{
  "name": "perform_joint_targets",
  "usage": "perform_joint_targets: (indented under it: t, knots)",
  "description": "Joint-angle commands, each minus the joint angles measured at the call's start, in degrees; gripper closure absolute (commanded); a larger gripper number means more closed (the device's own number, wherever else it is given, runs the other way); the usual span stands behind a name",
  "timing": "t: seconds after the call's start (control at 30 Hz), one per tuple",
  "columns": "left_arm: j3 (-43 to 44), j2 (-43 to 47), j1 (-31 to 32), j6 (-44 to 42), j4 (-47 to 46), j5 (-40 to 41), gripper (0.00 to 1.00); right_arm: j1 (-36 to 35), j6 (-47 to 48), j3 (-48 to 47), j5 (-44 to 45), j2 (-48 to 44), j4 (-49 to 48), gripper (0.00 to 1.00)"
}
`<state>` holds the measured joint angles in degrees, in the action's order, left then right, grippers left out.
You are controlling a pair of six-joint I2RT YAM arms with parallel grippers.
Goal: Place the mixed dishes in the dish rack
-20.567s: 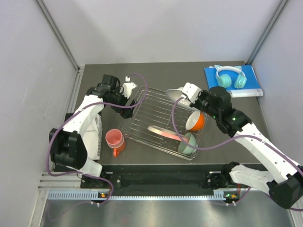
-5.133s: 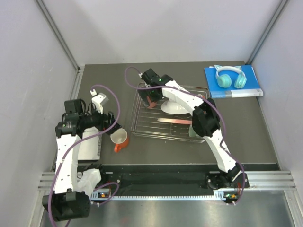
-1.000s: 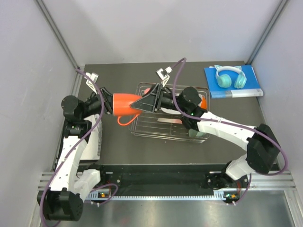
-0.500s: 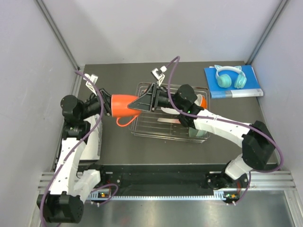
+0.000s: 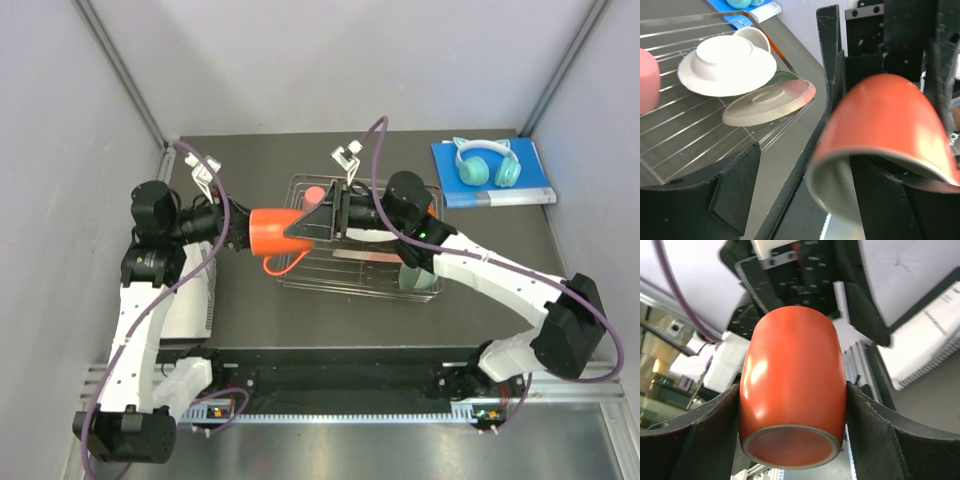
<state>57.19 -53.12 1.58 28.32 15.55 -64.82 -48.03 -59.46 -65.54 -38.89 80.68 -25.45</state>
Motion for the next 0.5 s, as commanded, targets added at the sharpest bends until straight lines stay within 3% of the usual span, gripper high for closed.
perform_joint_targets:
  t: [0.0, 0.17, 0.3, 0.47]
  knots:
    - [4.4, 0.5, -1.1, -9.7, 7.4, 0.2, 0.23, 3.8, 5.3, -2.1, 0.6, -4.8, 7.3, 1.0]
    - [8.9, 0.5, -3.3, -20.5, 17.5, 3.7, 0.19, 6.6, 15.4, -8.7, 4.2, -4.6, 23.7, 1.0]
    - [11.2, 1.0, -3.8, -27.9, 22.7, 9.3, 0.17, 6.4, 26.9, -22.0, 13.6, 1.0, 50.3, 1.0]
    - [10.6, 3.3, -4.0, -31.3, 23.9, 15.3, 0.17, 4.1, 33.9, -34.9, 25.6, 8.9, 63.5, 1.0]
